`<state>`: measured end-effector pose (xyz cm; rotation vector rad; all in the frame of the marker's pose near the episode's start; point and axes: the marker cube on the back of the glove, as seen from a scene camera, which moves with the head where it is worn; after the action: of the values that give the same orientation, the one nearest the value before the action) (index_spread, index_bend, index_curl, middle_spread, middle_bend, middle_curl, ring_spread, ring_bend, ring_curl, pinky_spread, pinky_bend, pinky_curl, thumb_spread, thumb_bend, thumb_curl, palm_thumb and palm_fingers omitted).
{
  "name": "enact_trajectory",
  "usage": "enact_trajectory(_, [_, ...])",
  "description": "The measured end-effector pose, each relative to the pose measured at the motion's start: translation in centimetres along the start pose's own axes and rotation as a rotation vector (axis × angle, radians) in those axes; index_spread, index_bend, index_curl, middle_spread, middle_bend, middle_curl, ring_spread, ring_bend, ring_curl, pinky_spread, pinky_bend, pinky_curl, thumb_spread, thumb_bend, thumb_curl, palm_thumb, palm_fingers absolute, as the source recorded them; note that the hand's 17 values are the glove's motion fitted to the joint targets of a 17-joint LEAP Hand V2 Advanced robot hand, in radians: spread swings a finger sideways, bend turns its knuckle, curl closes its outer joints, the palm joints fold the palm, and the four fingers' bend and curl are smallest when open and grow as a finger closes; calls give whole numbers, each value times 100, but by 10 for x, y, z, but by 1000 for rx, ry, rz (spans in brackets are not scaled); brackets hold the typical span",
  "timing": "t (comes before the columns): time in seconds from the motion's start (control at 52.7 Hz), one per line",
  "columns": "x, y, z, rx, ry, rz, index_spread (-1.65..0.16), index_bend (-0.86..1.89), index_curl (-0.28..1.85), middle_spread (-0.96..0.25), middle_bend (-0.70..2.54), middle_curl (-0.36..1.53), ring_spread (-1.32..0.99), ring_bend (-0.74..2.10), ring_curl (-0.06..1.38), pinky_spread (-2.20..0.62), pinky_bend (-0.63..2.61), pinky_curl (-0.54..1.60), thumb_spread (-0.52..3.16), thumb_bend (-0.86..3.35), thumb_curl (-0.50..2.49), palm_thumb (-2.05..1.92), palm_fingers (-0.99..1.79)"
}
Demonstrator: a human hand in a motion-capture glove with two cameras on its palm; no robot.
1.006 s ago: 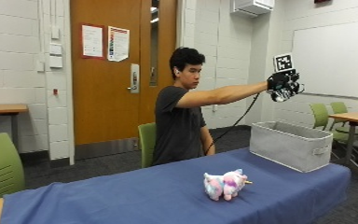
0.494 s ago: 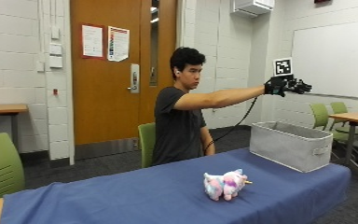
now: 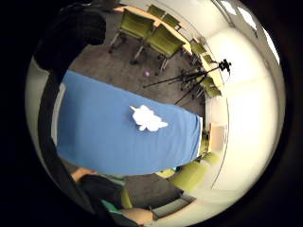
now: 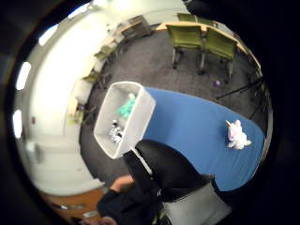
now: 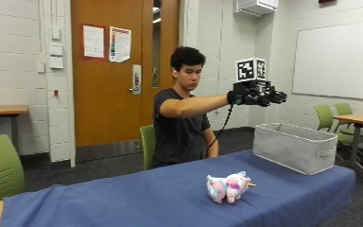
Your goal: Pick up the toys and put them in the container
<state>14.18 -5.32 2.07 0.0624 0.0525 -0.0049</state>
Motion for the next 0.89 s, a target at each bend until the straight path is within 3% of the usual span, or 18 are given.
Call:
enact_trajectory(0.228, [103, -12, 48, -20, 8, 106, -31, 14, 30, -7, 21, 50, -16, 43, 34, -6, 96, 32, 100, -8, 28, -10, -4])
enact_trajectory(0.418, [158, -3, 139, -125, -13, 180, -32, 17, 31, -7, 26, 50, -17, 37, 33, -3, 77, 28, 99, -8, 24, -10, -8])
enact_trajectory(0.684, [169, -1, 241, -240, -88, 179, -31, 9, 29, -6, 21, 47, -16, 24, 30, -1, 70, 28, 98, -9, 21, -12, -15])
enact_trajectory(0.892, [172, 10, 276, -361, -84, 169, -31, 8, 24, -4, 14, 41, -13, 17, 30, 0, 77, 31, 99, -7, 20, -8, -21])
